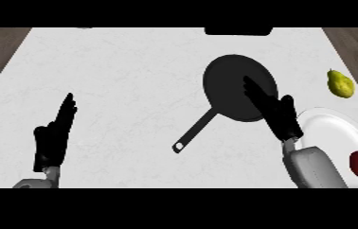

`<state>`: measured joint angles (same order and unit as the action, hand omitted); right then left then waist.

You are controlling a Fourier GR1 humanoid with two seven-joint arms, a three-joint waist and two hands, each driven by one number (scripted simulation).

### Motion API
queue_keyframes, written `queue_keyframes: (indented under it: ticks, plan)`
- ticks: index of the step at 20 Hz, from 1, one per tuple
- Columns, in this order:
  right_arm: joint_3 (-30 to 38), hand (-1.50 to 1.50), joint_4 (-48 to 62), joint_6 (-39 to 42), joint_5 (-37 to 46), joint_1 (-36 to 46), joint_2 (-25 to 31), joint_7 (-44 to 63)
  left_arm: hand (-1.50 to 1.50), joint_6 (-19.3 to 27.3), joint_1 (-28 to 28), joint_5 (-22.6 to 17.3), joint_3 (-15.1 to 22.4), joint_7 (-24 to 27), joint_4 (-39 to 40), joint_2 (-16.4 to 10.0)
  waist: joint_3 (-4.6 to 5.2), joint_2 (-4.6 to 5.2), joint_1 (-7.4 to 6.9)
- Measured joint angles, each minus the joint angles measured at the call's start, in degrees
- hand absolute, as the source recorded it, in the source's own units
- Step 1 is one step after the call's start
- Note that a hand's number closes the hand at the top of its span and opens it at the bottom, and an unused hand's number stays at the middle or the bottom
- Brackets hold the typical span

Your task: Pick the tomato from the plate and place it in the pan

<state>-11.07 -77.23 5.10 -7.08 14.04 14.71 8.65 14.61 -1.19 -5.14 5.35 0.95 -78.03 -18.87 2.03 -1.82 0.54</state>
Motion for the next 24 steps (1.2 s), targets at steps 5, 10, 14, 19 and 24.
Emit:
queue_keyframes:
  ticks: [5, 10, 14, 19, 24]
  plan:
    - [10.2, 1.50, -5.6, 10.4, -10.3, -0.5, 8.8, -7.3, 0.00, -0.5, -1.7, -2.7, -1.8, -1.0, -3.6, 0.5, -1.61, 0.66, 1.21]
    - [23.3, 1.50, -4.0, 18.0, -13.0, -4.2, 21.7, -17.3, 0.00, -1.3, -3.2, -6.6, -3.2, -3.2, -6.3, 1.7, -2.20, 0.89, 3.62]
    - [31.9, -1.50, 0.6, 25.0, -11.1, -12.0, 30.0, -29.4, 0.00, -1.7, -4.0, -8.4, -4.0, -5.6, -8.7, 1.4, -2.40, 1.14, 3.97]
    - [38.9, -1.50, 8.2, 27.5, -4.3, -19.0, 38.5, -43.0, 0.00, -2.5, -4.9, -9.4, -3.6, -8.0, -10.7, 1.4, -2.47, 1.58, 2.37]
    - [39.6, -1.50, 13.6, 23.7, 2.5, -21.8, 44.9, -51.9, 0.00, -3.4, -6.5, -9.8, -3.2, -10.3, -11.9, 0.9, -2.39, 1.84, 0.50]
